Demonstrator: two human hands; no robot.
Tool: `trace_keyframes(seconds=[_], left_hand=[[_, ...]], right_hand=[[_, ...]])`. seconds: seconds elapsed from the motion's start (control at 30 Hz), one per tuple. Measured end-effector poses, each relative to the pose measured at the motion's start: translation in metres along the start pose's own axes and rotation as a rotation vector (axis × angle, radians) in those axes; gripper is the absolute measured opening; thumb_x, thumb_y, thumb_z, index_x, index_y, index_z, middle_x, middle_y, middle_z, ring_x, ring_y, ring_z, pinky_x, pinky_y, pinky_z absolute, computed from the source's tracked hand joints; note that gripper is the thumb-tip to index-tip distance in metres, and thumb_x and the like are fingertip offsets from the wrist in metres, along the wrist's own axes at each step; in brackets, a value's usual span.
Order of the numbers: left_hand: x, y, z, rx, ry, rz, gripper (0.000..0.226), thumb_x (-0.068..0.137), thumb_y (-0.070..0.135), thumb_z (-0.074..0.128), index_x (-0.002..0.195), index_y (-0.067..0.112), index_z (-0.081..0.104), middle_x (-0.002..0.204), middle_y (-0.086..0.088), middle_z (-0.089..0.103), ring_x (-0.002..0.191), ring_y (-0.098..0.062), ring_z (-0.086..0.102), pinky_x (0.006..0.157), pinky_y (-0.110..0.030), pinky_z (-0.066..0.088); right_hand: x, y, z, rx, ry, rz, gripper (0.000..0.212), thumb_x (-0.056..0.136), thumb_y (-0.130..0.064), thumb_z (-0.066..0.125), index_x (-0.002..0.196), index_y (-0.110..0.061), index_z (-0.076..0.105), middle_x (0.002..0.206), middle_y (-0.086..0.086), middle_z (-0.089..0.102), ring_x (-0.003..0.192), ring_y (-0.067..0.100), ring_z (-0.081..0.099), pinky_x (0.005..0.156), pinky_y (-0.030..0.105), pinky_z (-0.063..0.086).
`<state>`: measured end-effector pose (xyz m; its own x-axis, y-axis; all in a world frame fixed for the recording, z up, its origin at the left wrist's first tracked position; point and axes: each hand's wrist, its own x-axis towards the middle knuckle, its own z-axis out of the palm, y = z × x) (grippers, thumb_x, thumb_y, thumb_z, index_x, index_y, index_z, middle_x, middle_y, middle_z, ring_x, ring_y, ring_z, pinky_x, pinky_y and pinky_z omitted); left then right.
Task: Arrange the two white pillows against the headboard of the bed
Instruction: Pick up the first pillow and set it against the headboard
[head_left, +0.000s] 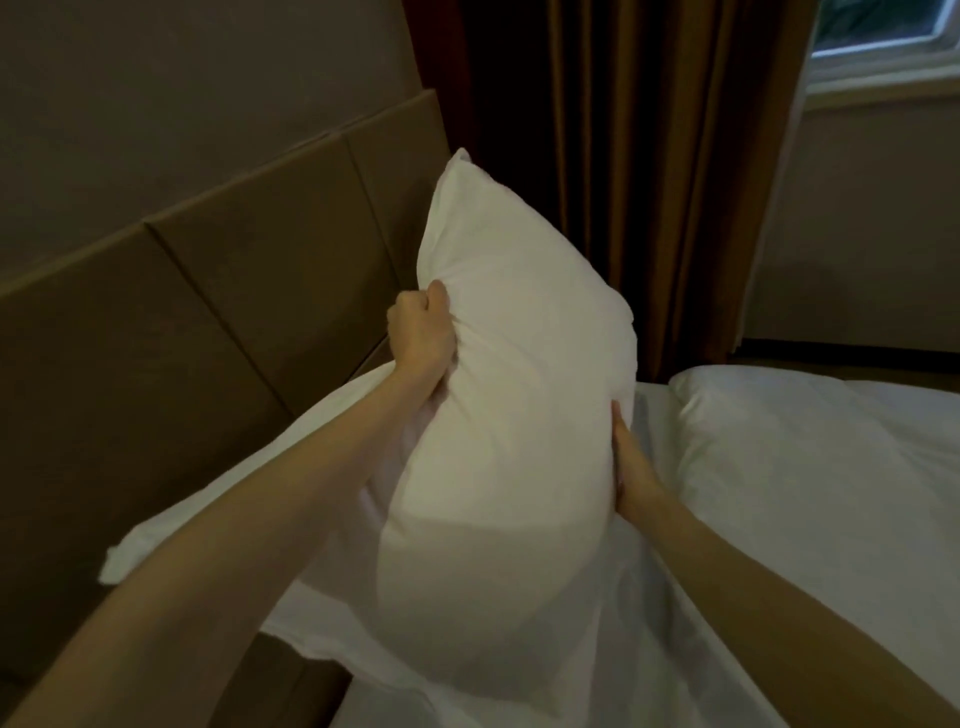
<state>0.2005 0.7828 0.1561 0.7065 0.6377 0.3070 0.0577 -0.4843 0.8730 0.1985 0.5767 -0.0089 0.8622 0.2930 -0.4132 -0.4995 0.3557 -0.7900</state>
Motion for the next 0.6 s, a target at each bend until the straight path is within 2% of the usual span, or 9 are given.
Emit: trace_keyframes(seconds=[0.07, 0.2, 0.27, 0.33, 0.4, 0.43, 0.5, 0.53, 0.6], left_hand=[[0.018, -0.002, 0.016, -0.003, -0.049, 0.035, 0.047, 0.090, 0.035, 0.040, 0.046, 0.019, 0.042, 0.057, -0.010, 0.052, 0.066, -0.042, 0.063, 0.063, -0.051, 0.053], [0.068, -0.012, 0.057, 0.023, -0.088, 0.066, 0.048, 0.093, 0.035, 0.041, 0.048, 0.018, 0.043, 0.060, -0.011, 0.055, 0.066, -0.039, 0.065, 0.063, -0.051, 0.056], [0.096, -0.024, 0.083, 0.027, -0.100, 0.043, 0.046, 0.093, 0.034, 0.042, 0.052, 0.014, 0.048, 0.062, -0.009, 0.055, 0.065, -0.035, 0.063, 0.063, -0.043, 0.054], [0.117, -0.047, 0.103, 0.086, -0.140, -0.033, 0.042, 0.096, 0.029, 0.041, 0.063, 0.007, 0.056, 0.070, -0.005, 0.055, 0.067, -0.024, 0.055, 0.066, -0.031, 0.046], [0.136, -0.088, 0.125, 0.154, -0.239, -0.087, 0.039, 0.096, 0.025, 0.039, 0.072, 0.002, 0.061, 0.079, -0.008, 0.061, 0.071, -0.021, 0.057, 0.068, -0.029, 0.044], [0.139, -0.111, 0.129, 0.253, -0.312, -0.087, 0.039, 0.095, 0.023, 0.039, 0.081, -0.001, 0.066, 0.088, -0.013, 0.066, 0.079, -0.026, 0.061, 0.072, -0.031, 0.048], [0.137, -0.159, 0.131, 0.528, -0.467, -0.054, 0.037, 0.095, 0.022, 0.037, 0.099, -0.001, 0.066, 0.108, -0.022, 0.067, 0.101, -0.036, 0.062, 0.086, -0.039, 0.051], [0.132, -0.182, 0.129, 0.671, -0.535, -0.047, 0.038, 0.096, 0.025, 0.036, 0.108, 0.000, 0.063, 0.118, -0.023, 0.063, 0.110, -0.038, 0.059, 0.092, -0.042, 0.047], [0.119, -0.224, 0.124, 0.912, -0.614, -0.075, 0.052, 0.097, 0.041, 0.034, 0.129, 0.004, 0.051, 0.138, -0.020, 0.050, 0.128, -0.037, 0.046, 0.105, -0.045, 0.036]], right_hand=[[0.023, -0.002, 0.011, 0.025, 0.015, -0.013, 0.081, 0.071, -0.078, 0.052, 0.134, -0.027, 0.055, 0.127, 0.003, 0.066, 0.117, 0.024, 0.060, 0.104, 0.044, 0.045], [0.084, -0.009, 0.025, -0.003, 0.054, -0.041, 0.063, 0.081, -0.072, 0.042, 0.126, -0.031, 0.057, 0.118, -0.002, 0.065, 0.112, 0.023, 0.059, 0.102, 0.045, 0.045], [0.122, -0.013, 0.026, -0.095, 0.102, -0.020, 0.076, 0.076, -0.079, 0.038, 0.137, -0.034, 0.047, 0.129, -0.003, 0.058, 0.122, 0.024, 0.052, 0.108, 0.048, 0.039], [0.170, -0.008, 0.015, -0.163, 0.162, 0.006, 0.089, 0.072, -0.084, 0.036, 0.146, -0.035, 0.034, 0.143, -0.002, 0.049, 0.130, 0.025, 0.046, 0.110, 0.048, 0.038], [0.208, 0.001, 0.010, -0.247, 0.208, 0.081, 0.089, 0.075, -0.080, 0.034, 0.151, -0.036, 0.018, 0.139, 0.001, 0.049, 0.121, 0.028, 0.051, 0.096, 0.044, 0.051], [0.215, 0.007, 0.012, -0.300, 0.198, 0.110, 0.085, 0.081, -0.075, 0.033, 0.152, -0.035, 0.010, 0.137, -0.001, 0.048, 0.119, 0.029, 0.050, 0.093, 0.043, 0.053], [0.222, 0.023, 0.018, -0.468, 0.142, 0.137, 0.076, 0.089, -0.062, 0.037, 0.153, -0.034, 0.006, 0.156, 0.001, 0.025, 0.139, 0.032, 0.032, 0.109, 0.050, 0.036], [0.229, 0.032, 0.017, -0.577, 0.101, 0.131, 0.074, 0.091, -0.058, 0.039, 0.153, -0.033, 0.005, 0.162, 0.002, 0.011, 0.146, 0.031, 0.021, 0.115, 0.051, 0.026], [0.244, 0.049, 0.016, -0.701, 0.039, 0.097, 0.075, 0.092, -0.053, 0.041, 0.153, -0.033, 0.001, 0.163, 0.003, -0.006, 0.149, 0.030, 0.011, 0.118, 0.049, 0.020]])
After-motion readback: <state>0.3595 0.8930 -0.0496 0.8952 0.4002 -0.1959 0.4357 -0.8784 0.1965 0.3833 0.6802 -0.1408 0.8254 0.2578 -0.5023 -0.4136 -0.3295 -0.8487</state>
